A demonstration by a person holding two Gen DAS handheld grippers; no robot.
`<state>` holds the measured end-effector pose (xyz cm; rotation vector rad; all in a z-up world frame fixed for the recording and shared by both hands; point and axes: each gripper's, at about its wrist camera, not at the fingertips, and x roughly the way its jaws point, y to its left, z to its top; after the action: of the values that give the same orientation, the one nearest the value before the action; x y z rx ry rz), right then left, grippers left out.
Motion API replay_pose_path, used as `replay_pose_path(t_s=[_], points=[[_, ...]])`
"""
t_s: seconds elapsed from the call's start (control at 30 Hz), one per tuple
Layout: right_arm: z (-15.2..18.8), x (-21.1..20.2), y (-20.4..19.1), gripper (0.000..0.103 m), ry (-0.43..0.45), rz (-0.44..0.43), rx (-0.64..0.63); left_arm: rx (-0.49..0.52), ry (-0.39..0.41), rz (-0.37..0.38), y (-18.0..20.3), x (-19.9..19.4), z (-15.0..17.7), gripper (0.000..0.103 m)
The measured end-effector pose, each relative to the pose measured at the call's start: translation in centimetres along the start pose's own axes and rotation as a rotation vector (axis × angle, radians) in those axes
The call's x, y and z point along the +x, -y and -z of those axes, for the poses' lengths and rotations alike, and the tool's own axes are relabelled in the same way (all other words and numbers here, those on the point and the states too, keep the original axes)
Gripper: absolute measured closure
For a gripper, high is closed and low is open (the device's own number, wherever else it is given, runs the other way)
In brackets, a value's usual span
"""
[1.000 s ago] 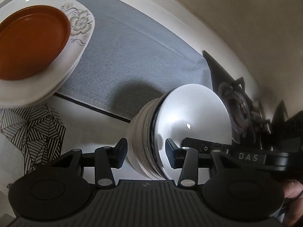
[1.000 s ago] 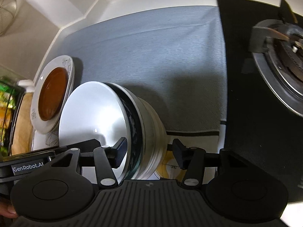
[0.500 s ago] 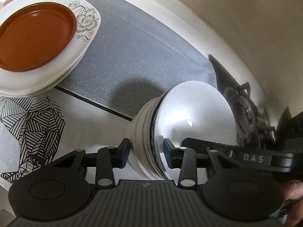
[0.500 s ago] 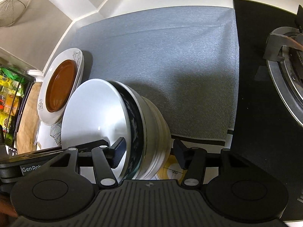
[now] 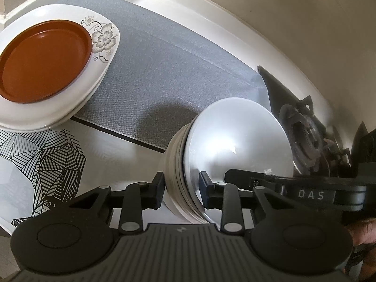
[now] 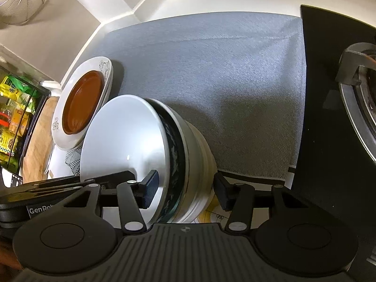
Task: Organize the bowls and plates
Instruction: 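Lift the bowl stack with both grippers and carry it over the orange plate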
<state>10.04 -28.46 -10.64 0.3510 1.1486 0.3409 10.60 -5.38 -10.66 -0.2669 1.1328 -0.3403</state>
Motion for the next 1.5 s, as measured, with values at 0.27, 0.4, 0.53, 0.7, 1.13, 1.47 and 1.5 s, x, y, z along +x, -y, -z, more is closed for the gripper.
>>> replay_pose_path(t_s=[0.27,0.4,0.53,0.7,1.13,1.47,1.5], points=[[1.2,-0.8,0.5,0.06,0.068,-0.018,0.035,0.018,0.014,-0.025,0.3,-0.5,0.1,0.069],[1.6,-1.0,0.6,0.06,0.091,-0.025,0.048,0.032,0.022,-0.025,0.3,-0.8,0.2,0.07],[2.0,-1.6,0.0,0.06,0.129,-0.019,0.046,0.046,0.052,-0.013,0.5,-1.8,0.2,0.07],[1.5,-2.6,-1.3,0.06,0.175,-0.001,0.025,0.056,0.097,0.009,0.1,-3.1,-0.6,0.07],[-4.2,-1.2,-10.2,0.06,0.244,-0.031,-0.036,0.035,0.232,-0.019,-6.9,-9.2,-6.5,0.07],[-8.3,5.9,-18.1,0.06,0.211,-0.065,-0.036,-0.009,0.218,-0.074,-15.7,-9.7,-11.1,0.07],[-8.6,6.7,-18.5,0.06,0.206,-0.063,-0.033,-0.011,0.21,-0.074,-16.4,-9.4,-11.5,0.07]])
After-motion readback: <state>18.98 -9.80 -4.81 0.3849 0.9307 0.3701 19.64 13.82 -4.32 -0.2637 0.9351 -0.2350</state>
